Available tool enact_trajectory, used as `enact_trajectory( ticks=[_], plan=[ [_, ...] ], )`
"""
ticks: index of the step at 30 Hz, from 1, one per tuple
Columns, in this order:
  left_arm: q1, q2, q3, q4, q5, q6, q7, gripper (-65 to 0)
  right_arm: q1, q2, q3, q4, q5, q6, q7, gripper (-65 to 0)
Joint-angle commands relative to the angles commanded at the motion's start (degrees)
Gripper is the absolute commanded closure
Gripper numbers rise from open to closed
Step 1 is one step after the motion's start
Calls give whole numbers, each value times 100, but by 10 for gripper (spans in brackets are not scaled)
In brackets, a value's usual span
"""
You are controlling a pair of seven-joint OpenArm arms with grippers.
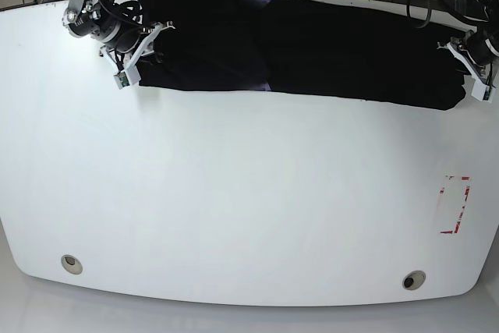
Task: Layout the t-shirt on the table in an organized manner, then fold the t-shirt properly
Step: 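Fold the strip end with the left gripper toward the right gripper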
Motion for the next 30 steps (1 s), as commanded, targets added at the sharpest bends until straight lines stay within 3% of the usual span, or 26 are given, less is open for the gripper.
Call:
enact_trajectory(
  ticks=[7, 14, 18, 22, 30],
  plan=[
    [-9, 0, -9, 0, -9, 0, 0, -10, -44, 44, -422, 0, 624, 0, -88, -94],
    [-35, -18, -18, 132, -9, 0, 0, -10, -88, 53, -703, -123, 571, 0, -79, -94],
    [-9, -114, -26, 589, -18, 0, 79, -10, -53, 53, -703, -475, 70, 0, -35, -92],
    [-44, -123, -35, 1011, -9, 0, 554, -10, 9, 44, -695, -730, -492, 0, 202, -90],
    [-105, 53, 26, 2004, -18, 0, 1213, -13, 35, 44, -703, -756, -853, 0, 431, -90]
  ],
)
